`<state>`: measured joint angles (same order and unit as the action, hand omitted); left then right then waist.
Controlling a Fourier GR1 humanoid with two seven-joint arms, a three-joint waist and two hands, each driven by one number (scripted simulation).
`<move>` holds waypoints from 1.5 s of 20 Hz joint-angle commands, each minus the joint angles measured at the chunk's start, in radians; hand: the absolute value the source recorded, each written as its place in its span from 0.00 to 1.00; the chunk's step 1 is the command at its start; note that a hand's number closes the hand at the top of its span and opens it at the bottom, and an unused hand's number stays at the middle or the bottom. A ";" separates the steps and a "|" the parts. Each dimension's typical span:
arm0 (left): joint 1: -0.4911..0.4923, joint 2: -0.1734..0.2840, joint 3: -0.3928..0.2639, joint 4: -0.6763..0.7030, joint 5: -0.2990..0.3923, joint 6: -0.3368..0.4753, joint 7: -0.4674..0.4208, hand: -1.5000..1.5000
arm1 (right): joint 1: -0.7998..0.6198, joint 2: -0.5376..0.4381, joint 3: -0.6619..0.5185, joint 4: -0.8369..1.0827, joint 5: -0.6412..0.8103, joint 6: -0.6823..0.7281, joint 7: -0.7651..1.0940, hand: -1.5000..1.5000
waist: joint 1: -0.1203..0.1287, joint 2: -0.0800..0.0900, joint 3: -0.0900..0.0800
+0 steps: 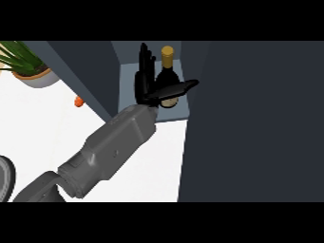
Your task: Pick up the wine, place it into the cabinet and close the cabinet
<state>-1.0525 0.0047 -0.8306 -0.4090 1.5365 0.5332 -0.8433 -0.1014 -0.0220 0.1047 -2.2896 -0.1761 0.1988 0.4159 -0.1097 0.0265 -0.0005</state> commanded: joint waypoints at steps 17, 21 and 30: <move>0.110 -0.005 -0.140 -0.165 0.030 -0.025 -0.105 0.00 | -0.006 0.010 0.012 -0.006 0.049 -0.042 0.027 0.00 | 0.067 -0.017 0.000; 0.172 -0.005 -0.102 -0.209 -0.059 -0.033 -0.087 0.00 | 0.053 -0.015 -0.012 -0.074 0.026 -0.035 0.062 0.00 | 0.102 -0.027 0.001; 0.288 0.036 -0.059 -0.370 -0.211 -0.005 -0.083 0.00 | 0.058 -0.035 -0.066 -0.038 -0.016 0.000 0.013 0.00 | 0.108 -0.027 0.001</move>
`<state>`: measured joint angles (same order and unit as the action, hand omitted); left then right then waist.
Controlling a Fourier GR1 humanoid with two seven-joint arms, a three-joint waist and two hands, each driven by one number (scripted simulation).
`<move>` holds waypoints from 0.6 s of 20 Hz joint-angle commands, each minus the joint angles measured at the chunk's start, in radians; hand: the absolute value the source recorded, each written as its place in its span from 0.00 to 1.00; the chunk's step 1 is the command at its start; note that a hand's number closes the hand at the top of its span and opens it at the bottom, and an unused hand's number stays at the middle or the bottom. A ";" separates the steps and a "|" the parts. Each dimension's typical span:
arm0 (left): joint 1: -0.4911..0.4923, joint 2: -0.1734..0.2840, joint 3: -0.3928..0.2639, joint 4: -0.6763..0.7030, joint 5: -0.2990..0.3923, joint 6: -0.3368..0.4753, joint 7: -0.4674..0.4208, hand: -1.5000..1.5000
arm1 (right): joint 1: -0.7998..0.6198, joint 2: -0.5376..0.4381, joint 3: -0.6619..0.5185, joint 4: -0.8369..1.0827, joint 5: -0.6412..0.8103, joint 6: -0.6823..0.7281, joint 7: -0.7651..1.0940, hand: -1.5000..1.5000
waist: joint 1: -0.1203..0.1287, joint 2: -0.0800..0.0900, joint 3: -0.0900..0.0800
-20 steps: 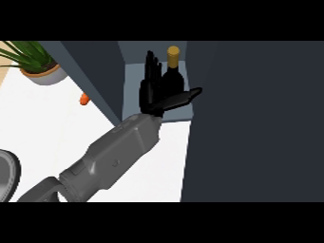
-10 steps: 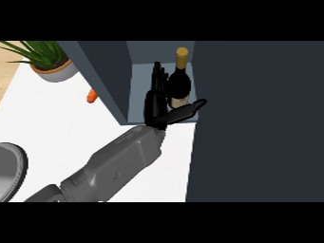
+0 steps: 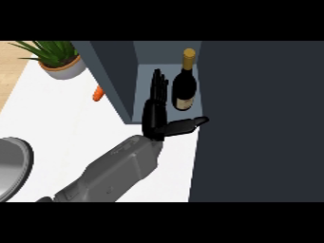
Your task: Pick up the wine, place it into the cabinet and close the cabinet
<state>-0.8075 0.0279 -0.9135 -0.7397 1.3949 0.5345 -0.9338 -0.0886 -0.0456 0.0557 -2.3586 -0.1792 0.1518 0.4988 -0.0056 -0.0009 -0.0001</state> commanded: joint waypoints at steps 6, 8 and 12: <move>0.163 0.109 0.002 -0.252 -0.177 -0.002 0.052 0.00 | 0.125 0.027 0.063 -0.001 0.068 0.031 -0.097 0.00 | 0.007 -0.002 0.001; 0.229 0.146 -0.039 -0.385 -0.208 0.035 0.075 0.00 | 0.006 -0.030 -0.052 -0.028 -0.045 0.014 0.014 0.00 | 0.014 -0.003 0.000; 0.278 0.276 -0.036 -0.549 -0.248 0.020 0.150 0.00 | -0.033 0.006 0.031 -0.010 0.108 -0.039 0.005 0.00 | 0.018 -0.004 0.000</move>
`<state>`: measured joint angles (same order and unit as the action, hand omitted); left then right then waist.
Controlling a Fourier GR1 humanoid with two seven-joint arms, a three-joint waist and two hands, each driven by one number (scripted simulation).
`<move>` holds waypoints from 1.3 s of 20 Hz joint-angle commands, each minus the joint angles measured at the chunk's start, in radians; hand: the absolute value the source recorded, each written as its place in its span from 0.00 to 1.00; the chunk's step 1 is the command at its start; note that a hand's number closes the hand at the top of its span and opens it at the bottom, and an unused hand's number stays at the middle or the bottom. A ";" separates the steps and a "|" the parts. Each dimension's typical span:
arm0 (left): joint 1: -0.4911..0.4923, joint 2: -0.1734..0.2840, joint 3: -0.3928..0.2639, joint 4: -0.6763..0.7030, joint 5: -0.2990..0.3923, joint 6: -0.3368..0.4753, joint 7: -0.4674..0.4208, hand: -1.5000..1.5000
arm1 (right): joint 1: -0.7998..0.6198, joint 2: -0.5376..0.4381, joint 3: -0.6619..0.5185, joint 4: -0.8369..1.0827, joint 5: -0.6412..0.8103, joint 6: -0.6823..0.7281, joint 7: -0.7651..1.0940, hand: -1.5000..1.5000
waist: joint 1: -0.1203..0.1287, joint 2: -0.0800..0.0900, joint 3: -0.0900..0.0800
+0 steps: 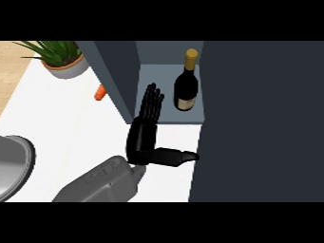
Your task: Pick up the wine, place it into the cabinet and close the cabinet
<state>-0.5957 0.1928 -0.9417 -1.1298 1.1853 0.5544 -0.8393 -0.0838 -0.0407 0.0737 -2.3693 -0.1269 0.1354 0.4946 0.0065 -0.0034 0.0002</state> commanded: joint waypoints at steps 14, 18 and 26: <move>0.307 0.408 0.073 -0.497 -0.126 -0.175 0.098 1.00 | 0.112 -0.140 0.008 -0.101 -0.211 0.241 0.005 1.00 | -0.007 0.002 0.000; 0.413 0.573 0.088 -0.704 -0.123 -0.178 0.115 1.00 | 0.134 -0.112 0.114 -0.134 -0.225 0.223 0.088 1.00 | 0.006 -0.003 0.000; 0.633 0.740 0.199 -0.774 -0.094 -0.311 0.015 0.00 | 0.078 -0.014 0.413 -0.180 -0.094 0.144 0.196 1.00 | 0.017 -0.006 -0.002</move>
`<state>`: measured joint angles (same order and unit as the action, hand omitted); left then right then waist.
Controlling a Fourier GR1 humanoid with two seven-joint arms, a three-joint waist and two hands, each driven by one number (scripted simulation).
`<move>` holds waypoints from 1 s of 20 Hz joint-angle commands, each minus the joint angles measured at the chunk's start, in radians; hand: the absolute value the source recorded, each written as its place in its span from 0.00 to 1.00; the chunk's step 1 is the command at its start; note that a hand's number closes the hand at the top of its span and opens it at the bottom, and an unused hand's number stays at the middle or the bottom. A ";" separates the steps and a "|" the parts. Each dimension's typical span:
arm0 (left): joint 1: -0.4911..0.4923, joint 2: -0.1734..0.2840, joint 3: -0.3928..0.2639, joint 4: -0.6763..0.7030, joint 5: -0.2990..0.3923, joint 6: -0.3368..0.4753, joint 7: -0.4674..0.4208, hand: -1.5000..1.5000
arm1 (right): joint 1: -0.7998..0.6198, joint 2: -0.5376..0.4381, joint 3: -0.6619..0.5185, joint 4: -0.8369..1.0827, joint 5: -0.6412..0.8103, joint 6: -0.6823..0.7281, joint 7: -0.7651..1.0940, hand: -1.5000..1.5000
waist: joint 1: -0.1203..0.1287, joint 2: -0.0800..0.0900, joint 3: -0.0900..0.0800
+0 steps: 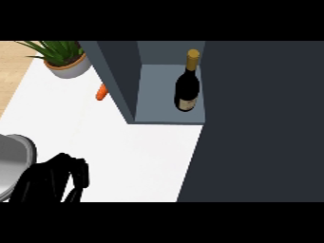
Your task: Pick up the wine, place it into the cabinet and close the cabinet
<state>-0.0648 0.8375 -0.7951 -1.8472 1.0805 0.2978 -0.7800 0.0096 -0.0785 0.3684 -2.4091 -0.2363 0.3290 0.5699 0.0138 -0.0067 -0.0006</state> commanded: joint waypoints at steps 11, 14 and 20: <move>0.322 0.246 0.274 -0.004 0.157 -0.279 -0.125 0.00 | -0.228 0.077 0.555 0.039 0.229 -0.304 0.178 1.00 | 0.019 -0.007 -0.002; 0.365 0.277 0.306 0.032 0.180 -0.324 -0.131 0.00 | -0.338 0.077 0.617 0.120 0.267 -0.486 0.148 1.00 | 0.032 -0.009 -0.004; 0.405 0.320 0.362 0.090 0.181 -0.438 -0.154 0.00 | -0.499 0.073 0.585 0.199 0.289 -0.670 0.096 1.00 | 0.040 -0.007 -0.005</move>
<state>0.2999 1.1212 -0.4657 -1.7808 1.2565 -0.0742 -0.9159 -0.3627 -0.1256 0.8604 -2.3465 -0.0119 -0.2069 0.7026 0.0438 -0.0119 -0.0049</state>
